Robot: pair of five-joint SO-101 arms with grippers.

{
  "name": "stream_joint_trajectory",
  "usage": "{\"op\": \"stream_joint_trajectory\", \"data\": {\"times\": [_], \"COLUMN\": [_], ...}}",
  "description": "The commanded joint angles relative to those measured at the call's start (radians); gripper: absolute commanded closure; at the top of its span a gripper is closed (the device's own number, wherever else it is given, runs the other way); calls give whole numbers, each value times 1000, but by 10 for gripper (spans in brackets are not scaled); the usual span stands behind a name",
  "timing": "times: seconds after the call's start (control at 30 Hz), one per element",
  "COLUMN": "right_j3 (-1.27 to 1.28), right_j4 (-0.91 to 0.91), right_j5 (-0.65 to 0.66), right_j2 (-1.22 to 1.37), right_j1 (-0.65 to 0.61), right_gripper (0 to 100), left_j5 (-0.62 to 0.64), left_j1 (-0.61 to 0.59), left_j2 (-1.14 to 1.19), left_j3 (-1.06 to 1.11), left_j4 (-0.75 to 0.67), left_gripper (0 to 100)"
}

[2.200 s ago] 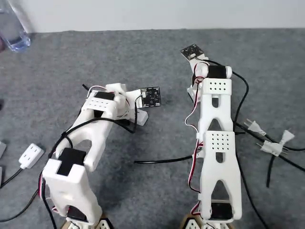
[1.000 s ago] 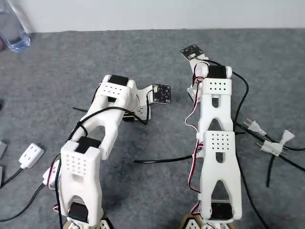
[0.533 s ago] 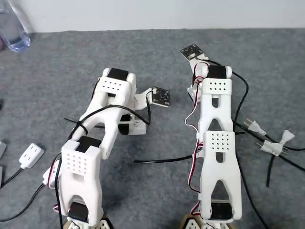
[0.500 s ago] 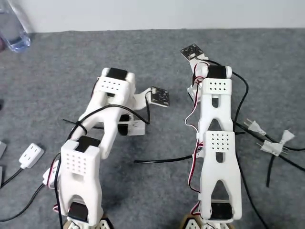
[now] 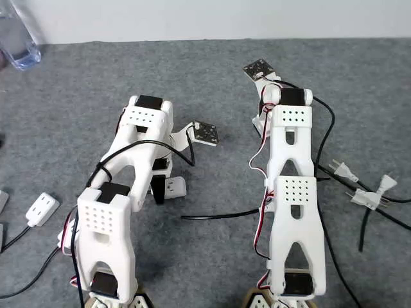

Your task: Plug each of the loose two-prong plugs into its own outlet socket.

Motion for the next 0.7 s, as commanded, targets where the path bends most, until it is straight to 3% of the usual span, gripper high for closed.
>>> {"op": "stream_joint_trajectory", "data": {"times": [0.0,0.17,0.37,0.53,0.67], "right_j3": [-32,-32,-32,-32,-32], "right_j4": [-36,-36,-35,-35,-35], "right_j5": [8,9,9,9,9], "right_j2": [2,2,2,2,2], "right_j1": [24,24,24,24,24], "right_gripper": [775,775,775,775,775], "left_j5": [17,84,330,505,549], "left_j1": [-3,-3,11,21,75], "left_j2": [-68,-212,-350,-574,-839], "left_j3": [-13,-7,120,363,567], "left_j4": [31,31,17,-213,-302], "left_gripper": [644,644,644,644,644]}}
